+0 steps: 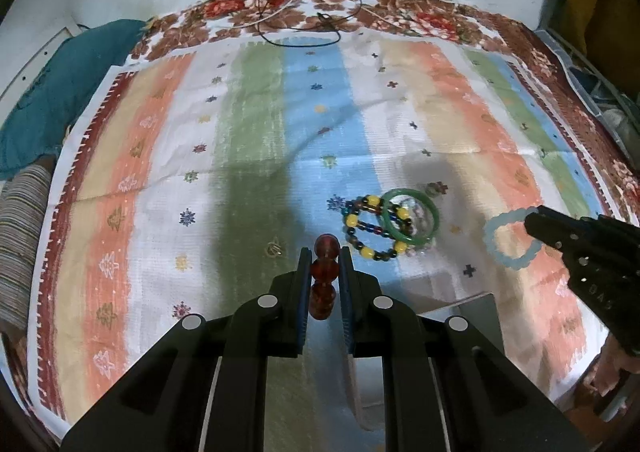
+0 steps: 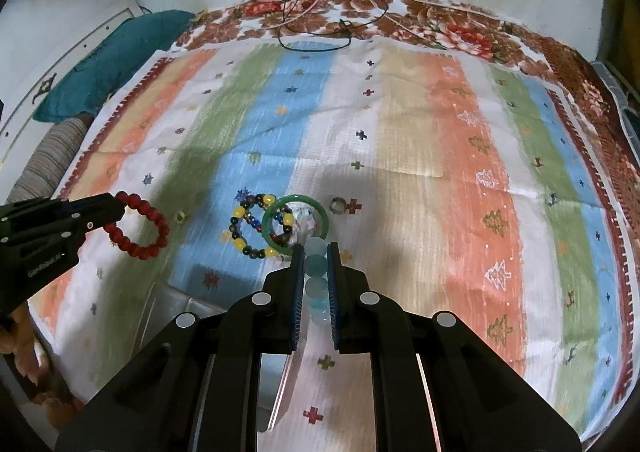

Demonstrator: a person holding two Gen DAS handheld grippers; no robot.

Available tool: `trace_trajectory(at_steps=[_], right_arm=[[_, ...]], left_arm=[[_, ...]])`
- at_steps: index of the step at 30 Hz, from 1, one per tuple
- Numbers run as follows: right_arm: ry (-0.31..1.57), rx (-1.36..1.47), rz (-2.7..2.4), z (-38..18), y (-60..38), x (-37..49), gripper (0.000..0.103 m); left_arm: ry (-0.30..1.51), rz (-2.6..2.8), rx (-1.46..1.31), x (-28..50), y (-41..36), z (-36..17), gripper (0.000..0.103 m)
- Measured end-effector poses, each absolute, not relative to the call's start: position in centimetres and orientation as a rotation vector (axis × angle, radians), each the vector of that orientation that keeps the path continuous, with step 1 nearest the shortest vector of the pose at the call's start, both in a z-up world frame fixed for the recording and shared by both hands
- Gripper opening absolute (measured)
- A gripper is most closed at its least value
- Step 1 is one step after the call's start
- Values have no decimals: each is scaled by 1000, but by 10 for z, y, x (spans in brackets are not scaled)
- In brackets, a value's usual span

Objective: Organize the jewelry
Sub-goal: 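Lift both held bracelets up off the pile with both tools, then lower both bracelets into the silver tin and open both tools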

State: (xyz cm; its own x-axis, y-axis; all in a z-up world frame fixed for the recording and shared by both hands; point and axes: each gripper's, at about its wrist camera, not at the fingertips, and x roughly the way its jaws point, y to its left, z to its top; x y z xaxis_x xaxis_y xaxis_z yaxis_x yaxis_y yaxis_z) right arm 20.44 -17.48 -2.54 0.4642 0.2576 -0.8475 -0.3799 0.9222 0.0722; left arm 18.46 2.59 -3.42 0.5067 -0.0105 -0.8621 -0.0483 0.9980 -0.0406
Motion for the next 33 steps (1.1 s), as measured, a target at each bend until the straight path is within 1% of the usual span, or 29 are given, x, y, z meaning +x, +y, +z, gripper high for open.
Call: trace_trajectory(at_steps=[18, 33], right_arm=[[931, -98, 435, 4, -184, 160, 12], [935, -110, 511, 3, -180, 113, 12]], left_arm=[[955, -67, -97, 133, 5, -3, 13], [954, -112, -106, 99, -8, -5, 13]])
